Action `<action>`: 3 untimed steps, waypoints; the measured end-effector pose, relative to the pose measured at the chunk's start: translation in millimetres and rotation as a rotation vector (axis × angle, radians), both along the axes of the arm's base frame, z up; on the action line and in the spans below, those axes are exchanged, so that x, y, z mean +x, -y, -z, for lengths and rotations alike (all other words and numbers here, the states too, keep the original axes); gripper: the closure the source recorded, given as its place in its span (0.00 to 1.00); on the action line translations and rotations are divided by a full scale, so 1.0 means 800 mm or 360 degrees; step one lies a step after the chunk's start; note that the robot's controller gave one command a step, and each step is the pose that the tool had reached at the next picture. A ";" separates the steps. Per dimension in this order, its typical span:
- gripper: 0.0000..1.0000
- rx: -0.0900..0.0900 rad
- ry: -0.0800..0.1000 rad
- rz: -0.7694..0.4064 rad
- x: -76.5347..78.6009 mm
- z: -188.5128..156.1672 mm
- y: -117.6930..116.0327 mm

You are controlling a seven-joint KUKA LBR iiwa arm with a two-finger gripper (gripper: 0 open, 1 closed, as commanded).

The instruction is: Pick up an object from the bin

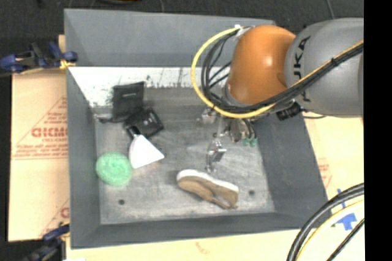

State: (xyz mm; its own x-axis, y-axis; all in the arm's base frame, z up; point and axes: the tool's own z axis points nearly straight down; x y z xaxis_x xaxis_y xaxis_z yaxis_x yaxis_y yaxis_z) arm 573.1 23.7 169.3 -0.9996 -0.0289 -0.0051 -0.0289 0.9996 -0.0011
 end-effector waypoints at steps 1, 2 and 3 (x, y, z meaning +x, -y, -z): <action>1.00 0.0012 -0.0012 -0.0094 -0.036 0.119 -0.024; 1.00 0.0012 -0.0011 -0.0093 -0.036 0.119 -0.024; 1.00 0.0000 -0.0004 -0.0132 -0.044 -0.041 -0.016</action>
Offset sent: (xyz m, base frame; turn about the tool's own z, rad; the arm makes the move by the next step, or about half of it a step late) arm 0.0000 0.0000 0.0000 0.0000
